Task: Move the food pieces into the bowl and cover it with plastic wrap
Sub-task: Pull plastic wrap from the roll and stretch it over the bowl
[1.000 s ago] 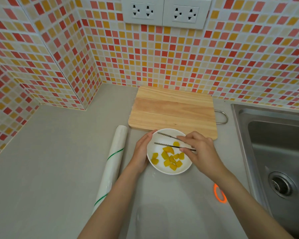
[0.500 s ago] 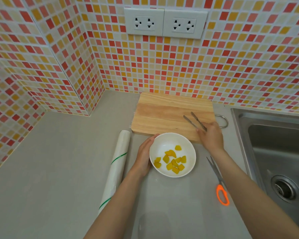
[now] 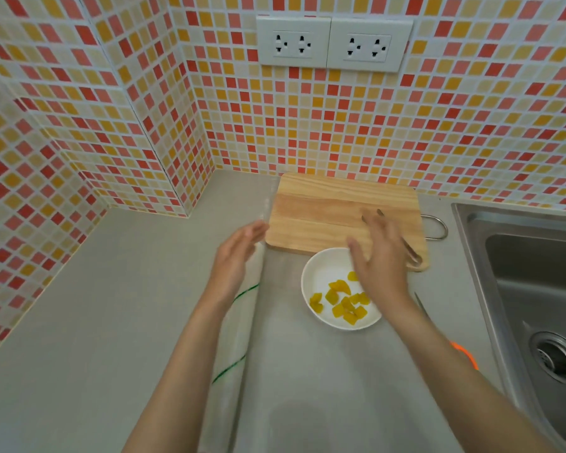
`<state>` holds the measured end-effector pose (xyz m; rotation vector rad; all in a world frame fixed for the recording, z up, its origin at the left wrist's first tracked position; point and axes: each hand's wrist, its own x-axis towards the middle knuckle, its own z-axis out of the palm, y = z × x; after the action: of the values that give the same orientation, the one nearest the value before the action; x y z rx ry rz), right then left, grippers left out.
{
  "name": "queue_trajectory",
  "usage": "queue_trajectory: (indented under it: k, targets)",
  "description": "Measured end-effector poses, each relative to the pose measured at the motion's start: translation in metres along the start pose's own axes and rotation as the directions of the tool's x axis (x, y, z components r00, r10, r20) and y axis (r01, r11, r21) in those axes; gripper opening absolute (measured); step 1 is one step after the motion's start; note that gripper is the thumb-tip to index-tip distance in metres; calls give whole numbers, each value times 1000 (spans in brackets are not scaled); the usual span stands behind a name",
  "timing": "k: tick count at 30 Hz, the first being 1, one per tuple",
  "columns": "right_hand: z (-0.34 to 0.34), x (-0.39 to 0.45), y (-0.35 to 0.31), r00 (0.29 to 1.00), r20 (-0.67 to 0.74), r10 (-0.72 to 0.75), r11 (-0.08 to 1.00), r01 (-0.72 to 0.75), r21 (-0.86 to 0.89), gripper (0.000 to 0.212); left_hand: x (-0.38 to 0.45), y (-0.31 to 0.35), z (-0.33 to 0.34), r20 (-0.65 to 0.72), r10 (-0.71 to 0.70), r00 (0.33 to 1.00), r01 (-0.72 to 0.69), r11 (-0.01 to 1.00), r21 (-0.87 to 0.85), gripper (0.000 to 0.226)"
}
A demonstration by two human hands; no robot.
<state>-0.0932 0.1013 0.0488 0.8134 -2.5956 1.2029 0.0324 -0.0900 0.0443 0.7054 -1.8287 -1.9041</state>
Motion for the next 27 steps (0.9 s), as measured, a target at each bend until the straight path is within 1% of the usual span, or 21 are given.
queue_trajectory:
  k: [1, 2, 3, 4, 5, 6, 7, 8, 10, 11, 13, 15, 16, 18, 21, 23, 24, 25, 27]
  targets:
    - [8, -20, -23, 996, 73, -53, 990, 43, 134, 48, -9, -5, -17, -32, 39, 999, -35, 991, 131, 29]
    - [18, -40, -44, 982, 171, -81, 969, 38, 243, 48, -18, -14, -33, -65, 66, 996, -43, 950, 308, 31]
    - [31, -58, -60, 958, 276, -82, 951, -8, 308, 49, -29, -25, -46, -85, 78, 993, -24, 862, 506, 34]
    - [45, -73, -73, 919, 390, -49, 942, -88, 324, 51, -39, -39, -56, -80, 56, 995, 12, 743, 669, 39]
    - [59, -85, -82, 864, 504, 7, 935, -184, 302, 51, -51, -52, -62, -66, -9, 998, 56, 638, 768, 43]
    - [71, -95, -87, 805, 588, 73, 922, -279, 268, 47, -62, -62, -65, -42, -92, 995, 88, 579, 811, 46]
    - [83, -102, -90, 769, 626, 130, 905, -350, 242, 41, -72, -70, -66, -6, -158, 987, 95, 564, 820, 49]
    - [90, -108, -93, 755, 630, 180, 890, -397, 222, 35, -80, -75, -65, 40, -196, 980, 82, 576, 813, 50]
    - [98, -116, -98, 755, 600, 264, 841, -485, 239, 34, -92, -81, -61, 100, -212, 972, 56, 625, 779, 53]
    - [100, -118, -100, 756, 579, 304, 791, -539, 289, 31, -95, -81, -59, 117, -197, 973, 43, 658, 752, 54]
    - [98, -121, -104, 758, 520, 395, 661, -627, 412, 15, -98, -75, -52, 160, -127, 979, -10, 754, 657, 55]
    - [94, -115, -106, 754, 429, 497, 564, -656, 501, 15, -99, -62, -42, 186, -57, 981, -38, 883, 467, 48]
    - [92, -111, -106, 748, 391, 536, 526, -659, 538, 15, -97, -56, -38, 180, -32, 983, -41, 920, 391, 46]
    - [86, -99, -106, 735, 336, 588, 470, -649, 598, 15, -91, -45, -30, 167, -9, 986, -44, 949, 312, 45]
    - [77, -77, -104, 728, 301, 616, 442, -635, 634, 16, -81, -36, -20, 190, 49, 981, -97, 963, 253, 48]
    - [73, -67, -103, 741, 305, 599, 442, -623, 645, 17, -74, -29, -16, 171, 83, 982, -112, 980, 167, 52]
    - [71, -62, -103, 753, 300, 585, 461, -613, 642, 17, -70, -25, -13, 140, 76, 987, -89, 992, 93, 54]
    - [69, -59, -103, 768, 289, 572, 489, -602, 632, 16, -66, -21, -12, 99, 40, 994, -41, 999, 5, 56]
    - [66, -53, -102, 791, 260, 554, 526, -575, 626, 14, -58, -14, -9, 37, -62, 997, 67, 985, -159, 62]
